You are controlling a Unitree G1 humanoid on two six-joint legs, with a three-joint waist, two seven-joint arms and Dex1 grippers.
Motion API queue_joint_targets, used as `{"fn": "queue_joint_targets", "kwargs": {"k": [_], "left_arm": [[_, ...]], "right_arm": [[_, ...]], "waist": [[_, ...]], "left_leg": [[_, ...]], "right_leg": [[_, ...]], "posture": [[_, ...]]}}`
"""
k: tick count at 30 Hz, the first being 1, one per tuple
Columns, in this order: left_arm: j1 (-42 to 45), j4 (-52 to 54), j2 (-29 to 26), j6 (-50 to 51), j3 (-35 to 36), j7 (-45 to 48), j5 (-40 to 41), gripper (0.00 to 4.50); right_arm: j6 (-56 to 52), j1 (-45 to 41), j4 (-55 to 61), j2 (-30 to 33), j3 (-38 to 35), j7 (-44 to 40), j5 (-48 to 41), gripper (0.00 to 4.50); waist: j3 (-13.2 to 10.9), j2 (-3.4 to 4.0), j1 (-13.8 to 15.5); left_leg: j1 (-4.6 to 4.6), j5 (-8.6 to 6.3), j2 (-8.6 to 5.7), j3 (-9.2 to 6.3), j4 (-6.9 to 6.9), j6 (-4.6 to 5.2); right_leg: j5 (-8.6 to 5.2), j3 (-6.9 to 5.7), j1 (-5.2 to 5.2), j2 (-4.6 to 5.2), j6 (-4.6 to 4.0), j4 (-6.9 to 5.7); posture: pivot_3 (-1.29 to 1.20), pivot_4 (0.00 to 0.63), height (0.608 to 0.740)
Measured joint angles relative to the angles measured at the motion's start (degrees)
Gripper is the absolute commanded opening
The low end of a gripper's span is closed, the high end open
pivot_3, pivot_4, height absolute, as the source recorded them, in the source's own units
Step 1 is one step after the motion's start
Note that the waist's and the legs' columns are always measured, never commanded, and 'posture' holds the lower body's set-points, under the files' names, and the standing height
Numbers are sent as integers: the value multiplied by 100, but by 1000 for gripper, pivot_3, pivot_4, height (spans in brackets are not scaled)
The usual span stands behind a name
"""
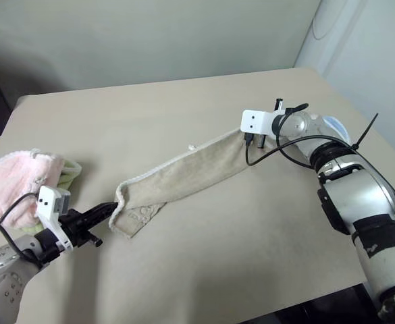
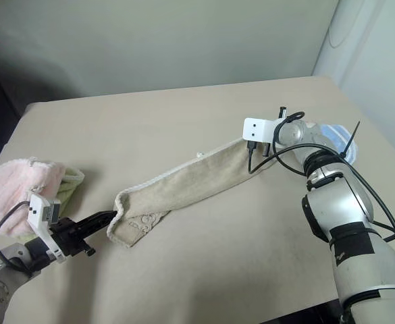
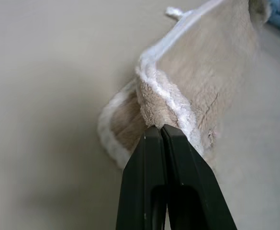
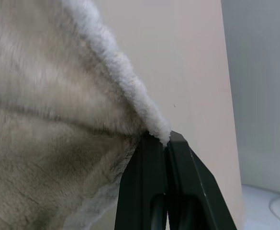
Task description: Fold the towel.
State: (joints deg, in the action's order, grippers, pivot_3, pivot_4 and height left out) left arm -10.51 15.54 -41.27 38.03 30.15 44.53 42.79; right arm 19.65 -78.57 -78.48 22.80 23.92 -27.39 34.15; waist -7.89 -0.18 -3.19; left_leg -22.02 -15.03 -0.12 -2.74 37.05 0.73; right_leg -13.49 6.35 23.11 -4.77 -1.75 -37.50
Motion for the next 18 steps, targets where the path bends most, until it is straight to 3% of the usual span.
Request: {"fn": "queue_joint_targets", "kwargs": {"k": [2, 7, 12, 18], "left_arm": [[-2, -52, 0, -10, -6, 9, -34, 1369], [-38, -81, -1, -37, -13, 38, -109, 3182], [-11, -135, 31, -129, -6, 12, -176, 3196], [47, -144, 155, -188, 148, -73, -135, 3196]], "right_arm": [[-17, 41, -2, 0, 2, 97, 46, 0], [-21, 115, -11, 3, -8, 110, 50, 1350], [156, 146, -10, 88, 10, 498, 172, 3068], [402, 209, 0, 355, 260, 849, 459, 3068]], "waist": [[0, 0, 0], [0, 0, 0], [0, 0, 7], [0, 0, 12]], "left_leg": [[0, 0, 0, -1, 0, 0], [0, 0, 0, 0, 0, -1], [0, -1, 0, 0, 0, 0], [-1, -3, 0, 0, 0, 2]], "right_leg": [[0, 0, 1, 0, 0, -2], [0, 0, 1, 0, 0, -3], [0, 0, 1, 1, 0, -4], [0, 0, 1, 1, 0, -4]], "posture": [[0, 150, 740], [0, 150, 740], [0, 150, 740], [0, 150, 740]]}}
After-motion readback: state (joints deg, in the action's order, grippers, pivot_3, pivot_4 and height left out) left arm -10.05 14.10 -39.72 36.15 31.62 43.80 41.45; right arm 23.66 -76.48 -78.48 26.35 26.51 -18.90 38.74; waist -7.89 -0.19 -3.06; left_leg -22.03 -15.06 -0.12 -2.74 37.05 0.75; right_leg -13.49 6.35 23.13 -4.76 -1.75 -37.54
